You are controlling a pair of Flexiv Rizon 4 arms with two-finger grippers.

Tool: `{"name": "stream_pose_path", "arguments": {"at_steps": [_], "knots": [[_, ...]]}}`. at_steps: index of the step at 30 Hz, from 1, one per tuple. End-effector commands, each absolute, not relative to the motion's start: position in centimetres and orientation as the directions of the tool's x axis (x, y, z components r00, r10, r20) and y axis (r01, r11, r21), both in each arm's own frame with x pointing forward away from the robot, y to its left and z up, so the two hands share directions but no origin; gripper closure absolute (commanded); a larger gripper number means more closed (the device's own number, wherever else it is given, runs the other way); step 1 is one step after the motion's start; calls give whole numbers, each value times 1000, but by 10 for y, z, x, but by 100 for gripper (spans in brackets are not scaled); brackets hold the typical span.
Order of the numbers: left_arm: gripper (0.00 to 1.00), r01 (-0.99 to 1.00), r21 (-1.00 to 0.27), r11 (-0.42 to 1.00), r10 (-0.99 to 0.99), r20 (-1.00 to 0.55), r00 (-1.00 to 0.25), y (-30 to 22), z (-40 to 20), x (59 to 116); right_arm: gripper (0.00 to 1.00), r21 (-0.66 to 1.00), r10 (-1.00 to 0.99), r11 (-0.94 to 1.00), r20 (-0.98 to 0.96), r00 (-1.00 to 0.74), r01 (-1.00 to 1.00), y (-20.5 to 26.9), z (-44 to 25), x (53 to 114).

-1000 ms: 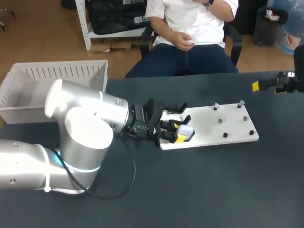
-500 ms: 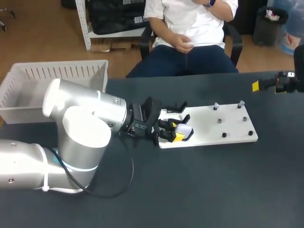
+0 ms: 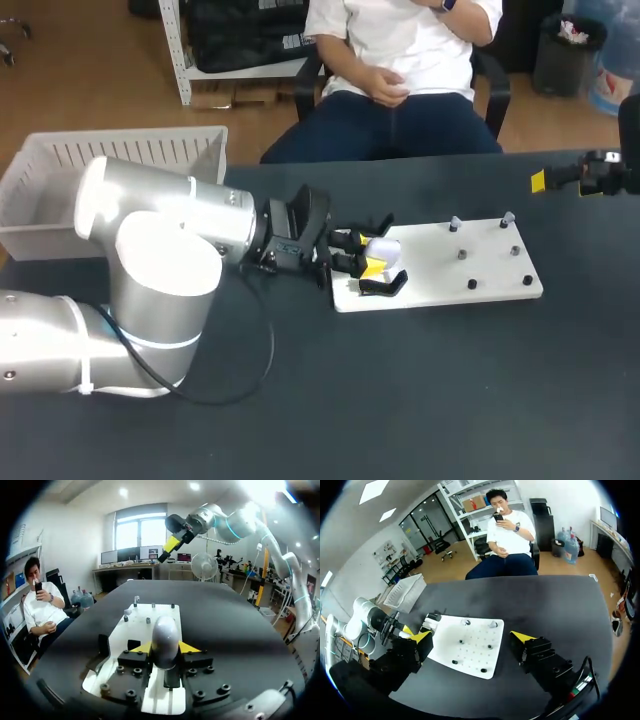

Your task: Pick up each earbud case from the left stands, insert the matching earbuds, close the lid, and place the case in the box.

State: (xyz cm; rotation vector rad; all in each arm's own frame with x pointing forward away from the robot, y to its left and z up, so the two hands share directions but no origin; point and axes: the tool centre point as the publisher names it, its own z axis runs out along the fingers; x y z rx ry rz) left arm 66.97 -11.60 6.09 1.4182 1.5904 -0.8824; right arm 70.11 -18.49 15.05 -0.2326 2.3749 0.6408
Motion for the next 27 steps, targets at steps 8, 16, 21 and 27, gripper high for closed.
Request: {"name": "stream_pose_path", "arguments": {"at_steps": [8,16,21,27], "knots": [[100,988,95,126,364,-930,43,-126,105,682,0,371,-39,859,-639,-768,-353,-173,151,693],[100,982,152,114,358,-928,103,-143,126,700,0,362,-99,836,-640,-762,-413,-145,149,676],[100,981,163,104,369,-923,114,-156,127,708,0,365,-135,821,-623,-770,-439,-126,141,672],[100,982,163,98,371,-921,116,-173,129,712,0,377,-139,809,-622,-770,-451,-110,138,669]]}}
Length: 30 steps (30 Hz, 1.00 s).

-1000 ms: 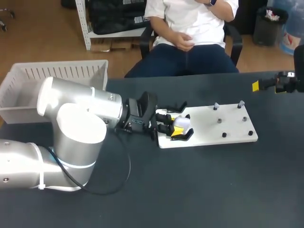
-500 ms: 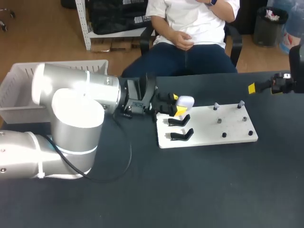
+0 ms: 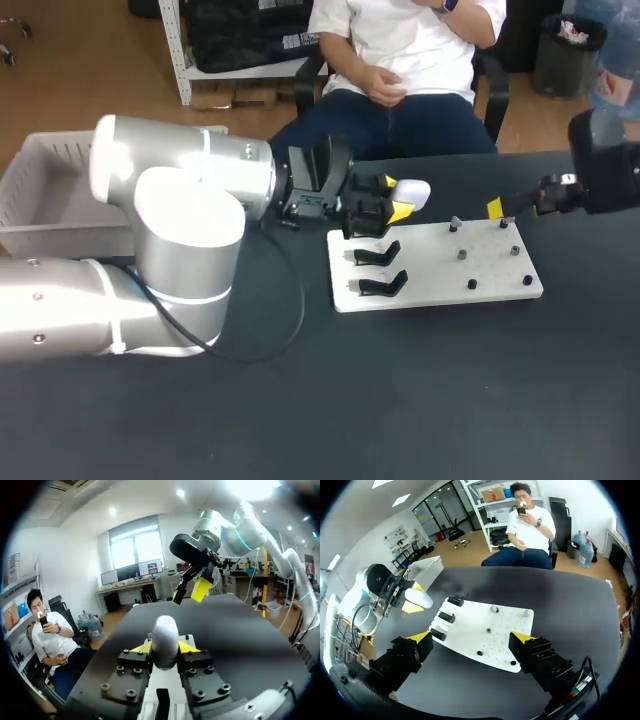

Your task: Pick up each earbud case from the left stands, insert the matching earbuds, close the lid, and place the case in the box.

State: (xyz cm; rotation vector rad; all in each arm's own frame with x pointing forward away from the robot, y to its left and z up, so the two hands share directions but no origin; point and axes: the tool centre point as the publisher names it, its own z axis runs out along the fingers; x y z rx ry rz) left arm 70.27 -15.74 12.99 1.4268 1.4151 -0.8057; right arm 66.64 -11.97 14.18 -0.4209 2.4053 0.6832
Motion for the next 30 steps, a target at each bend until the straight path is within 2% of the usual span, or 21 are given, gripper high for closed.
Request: {"name": "stream_pose_path", "arguments": {"at_steps": [1,14,30], "knots": [[100,982,163,94,370,-921,118,-175,129,712,0,376,-145,807,-620,-771,-455,-107,138,669],[100,984,171,51,359,-923,141,-193,133,703,0,382,-176,782,-622,-763,-492,-86,143,677],[100,984,177,7,344,-925,164,-196,134,684,0,378,-182,781,-625,-759,-498,-85,145,681]]}}
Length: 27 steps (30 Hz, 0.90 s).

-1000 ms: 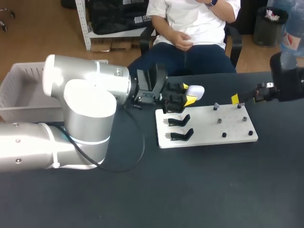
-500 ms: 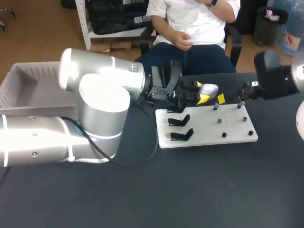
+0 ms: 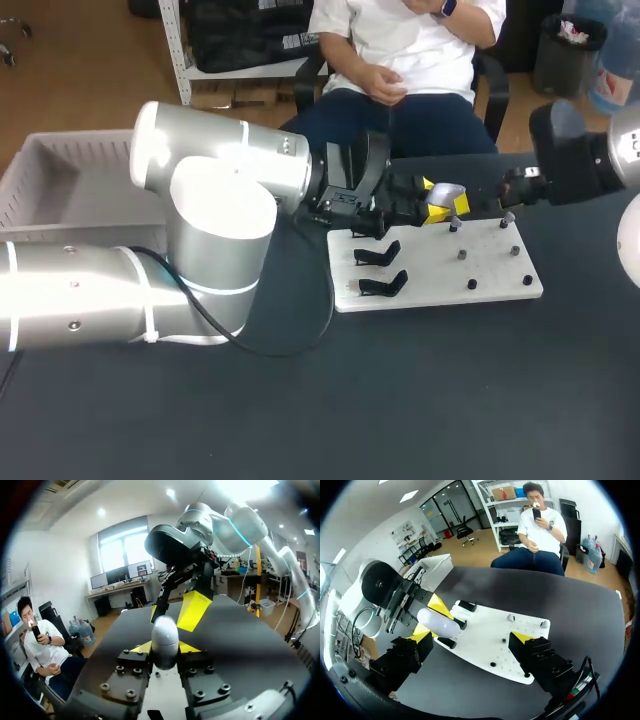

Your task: Pick up each earbud case from the left stands, insert the matching earbuds, close the lid, and place the case in the box.

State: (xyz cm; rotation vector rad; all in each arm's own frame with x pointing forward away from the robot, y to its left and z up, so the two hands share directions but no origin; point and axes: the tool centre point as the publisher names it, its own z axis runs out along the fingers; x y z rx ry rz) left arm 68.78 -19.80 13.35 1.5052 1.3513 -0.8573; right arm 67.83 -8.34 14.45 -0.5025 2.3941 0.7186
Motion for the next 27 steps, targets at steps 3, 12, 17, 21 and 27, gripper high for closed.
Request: {"name": "stream_pose_path", "arguments": {"at_steps": [3,12,17,21,27], "knots": [[100,984,177,1,338,-926,166,-195,135,681,0,376,-182,782,-626,-758,-498,-86,146,682],[100,992,128,-9,247,-961,126,-188,133,671,0,303,-193,825,-642,-742,-477,-99,164,681],[100,992,126,-12,175,-976,126,-183,139,670,0,240,-199,868,-635,-747,-435,-122,170,677],[100,993,117,-11,127,-985,118,-179,144,672,0,193,-210,895,-612,-763,-401,-136,172,676],[100,992,129,14,74,-989,128,-176,151,675,0,126,-241,921,-558,-794,-369,-152,168,678]]}}
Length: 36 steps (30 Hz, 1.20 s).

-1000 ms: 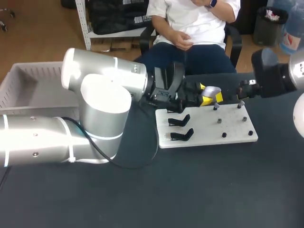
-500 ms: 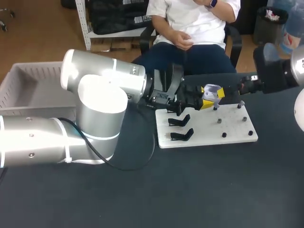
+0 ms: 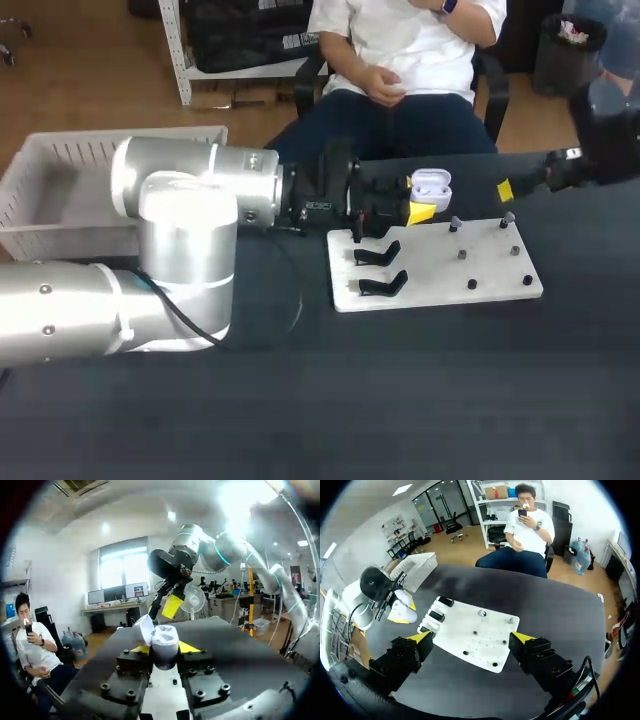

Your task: Pick up each earbud case from the left stands, insert the matching earbuds, close the lid, and place the case in the box.

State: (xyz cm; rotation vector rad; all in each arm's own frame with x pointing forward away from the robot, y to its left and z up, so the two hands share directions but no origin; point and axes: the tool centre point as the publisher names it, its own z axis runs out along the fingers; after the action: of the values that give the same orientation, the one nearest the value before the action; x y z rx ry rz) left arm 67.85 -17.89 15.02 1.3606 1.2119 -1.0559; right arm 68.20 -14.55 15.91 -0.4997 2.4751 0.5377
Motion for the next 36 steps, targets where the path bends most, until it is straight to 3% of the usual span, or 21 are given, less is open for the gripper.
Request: {"name": "stream_pose_path", "arguments": {"at_steps": [1,36], "knots": [[100,992,128,16,68,-990,127,-176,152,676,0,126,-242,921,-557,-795,-369,-153,167,678],[100,995,98,25,95,-991,95,-169,156,681,0,49,-279,943,-424,-861,-330,-163,146,682]]}}
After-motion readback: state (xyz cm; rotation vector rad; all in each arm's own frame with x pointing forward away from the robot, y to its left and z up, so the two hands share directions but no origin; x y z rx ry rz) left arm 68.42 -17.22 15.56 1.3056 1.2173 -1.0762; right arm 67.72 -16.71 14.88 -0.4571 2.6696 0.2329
